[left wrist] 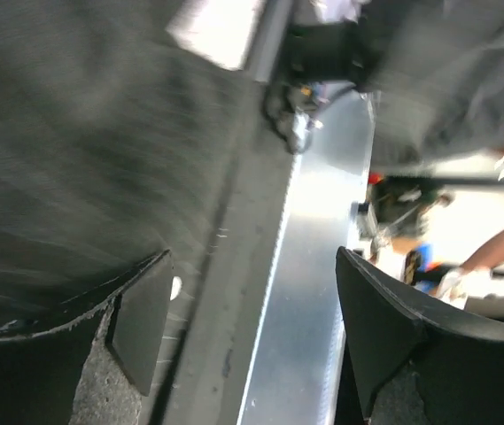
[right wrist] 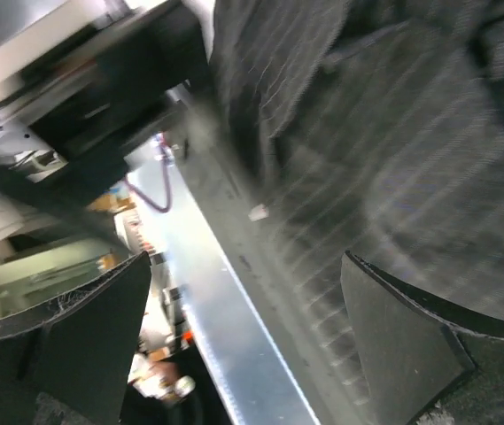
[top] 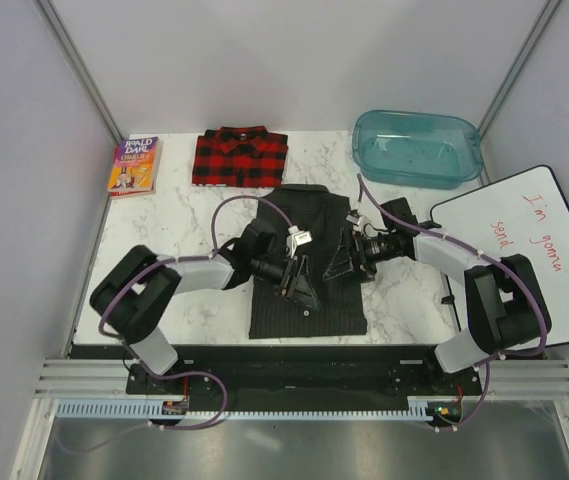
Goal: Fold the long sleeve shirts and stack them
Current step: Fold the shirt
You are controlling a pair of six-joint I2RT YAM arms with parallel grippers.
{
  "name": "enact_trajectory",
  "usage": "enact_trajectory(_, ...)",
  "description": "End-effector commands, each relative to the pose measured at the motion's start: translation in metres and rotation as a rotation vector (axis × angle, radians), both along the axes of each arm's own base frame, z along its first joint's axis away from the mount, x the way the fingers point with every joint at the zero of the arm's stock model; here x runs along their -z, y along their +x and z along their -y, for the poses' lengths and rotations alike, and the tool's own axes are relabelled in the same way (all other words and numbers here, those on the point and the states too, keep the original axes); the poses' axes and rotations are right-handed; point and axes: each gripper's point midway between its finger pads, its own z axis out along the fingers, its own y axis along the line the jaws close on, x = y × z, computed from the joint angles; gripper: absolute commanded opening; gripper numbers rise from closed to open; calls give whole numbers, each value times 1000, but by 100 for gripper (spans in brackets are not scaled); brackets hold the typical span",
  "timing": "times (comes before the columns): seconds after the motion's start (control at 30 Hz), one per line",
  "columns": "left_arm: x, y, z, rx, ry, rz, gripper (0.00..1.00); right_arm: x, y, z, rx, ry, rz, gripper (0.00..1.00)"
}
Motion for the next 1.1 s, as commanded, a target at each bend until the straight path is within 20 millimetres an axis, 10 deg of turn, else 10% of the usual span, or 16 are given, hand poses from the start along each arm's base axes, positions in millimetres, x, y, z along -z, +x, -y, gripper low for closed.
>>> enact_trajectory(0.0, 46, 27, 1, -127, 66, -114, 80, -17, -4, -20, -14, 149, -54, 94)
enact_trajectory(0.17, 91, 47, -10, -195, 137, -196, 78, 16, -26, -15, -45, 129, -144, 89)
enact_trajectory(0.37, 74, 49, -17, -157, 88, -149, 79, 61, -12, -2, -89, -13, -153, 82)
enact_trajectory(0.67, 39, 34, -26, -50, 61, 50, 77, -11, 38, 18, -236, -54, 252, 61)
enact_trajectory(1.07, 45, 51, -40, -59, 198, 219, 76, 52, 57, 65, -288, -421, 233, 42)
